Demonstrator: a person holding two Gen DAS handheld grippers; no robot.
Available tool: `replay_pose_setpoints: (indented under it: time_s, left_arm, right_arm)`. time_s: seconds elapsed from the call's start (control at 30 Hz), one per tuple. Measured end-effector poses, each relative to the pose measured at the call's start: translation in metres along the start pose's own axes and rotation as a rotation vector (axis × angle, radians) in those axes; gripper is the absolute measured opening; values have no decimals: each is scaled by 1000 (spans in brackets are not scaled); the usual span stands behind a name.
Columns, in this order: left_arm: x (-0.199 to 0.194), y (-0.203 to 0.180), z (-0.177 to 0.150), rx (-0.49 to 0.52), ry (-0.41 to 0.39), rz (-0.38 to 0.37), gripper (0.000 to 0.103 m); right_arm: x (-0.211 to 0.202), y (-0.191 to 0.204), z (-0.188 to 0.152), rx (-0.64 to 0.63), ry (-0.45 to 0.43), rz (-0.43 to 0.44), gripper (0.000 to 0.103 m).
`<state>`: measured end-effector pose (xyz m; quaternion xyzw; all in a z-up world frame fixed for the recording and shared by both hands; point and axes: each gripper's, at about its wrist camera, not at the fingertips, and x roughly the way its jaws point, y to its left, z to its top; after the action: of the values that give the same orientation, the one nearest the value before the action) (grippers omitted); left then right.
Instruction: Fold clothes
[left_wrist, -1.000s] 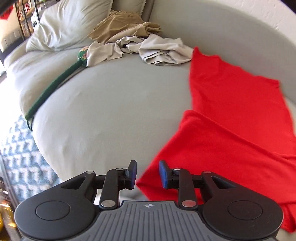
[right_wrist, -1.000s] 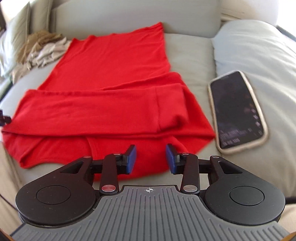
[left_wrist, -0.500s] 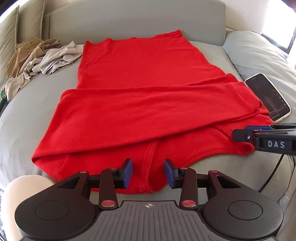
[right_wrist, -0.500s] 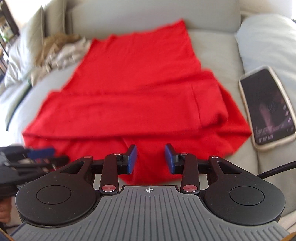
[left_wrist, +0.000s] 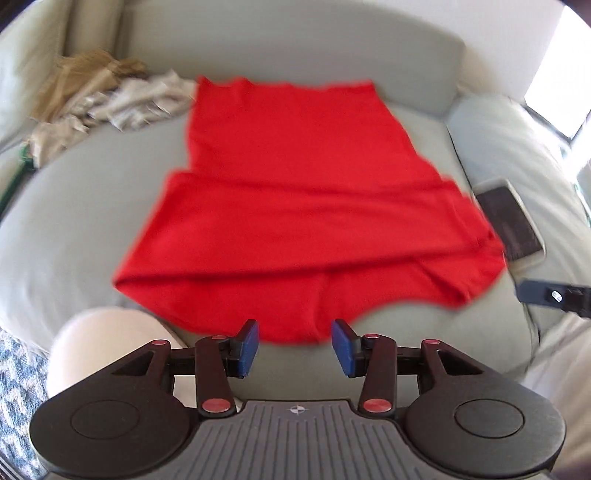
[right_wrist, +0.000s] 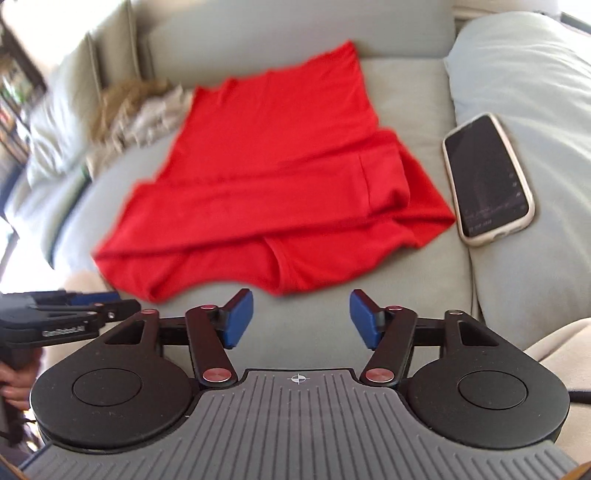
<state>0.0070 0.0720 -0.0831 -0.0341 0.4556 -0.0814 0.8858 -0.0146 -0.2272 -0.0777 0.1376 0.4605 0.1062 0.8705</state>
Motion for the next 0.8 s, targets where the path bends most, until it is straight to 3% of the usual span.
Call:
replay_pose_setpoints:
  time_s: [0.07, 0.3, 0.47, 0.67, 0.8]
  left_arm:
    - [-11, 11, 13, -54, -50, -6, 45]
    - [-34, 30, 54, -108, -179, -8, 50]
    - [-33, 43, 88, -135, -233, -6, 53]
    - [-9, 57, 130, -151, -246, 31, 58]
    - [20, 64, 152, -139, -226, 47, 62]
  right_arm:
    - [-12, -1, 10, 36, -55, 21, 77]
    - [-50, -8, 59, 134, -253, 68, 85]
    - [-62, -11, 104, 132, -359, 35, 87]
    - [-52, -17, 159, 140, -400, 11, 89]
    - [-25, -19, 188, 126, -377, -5, 89]
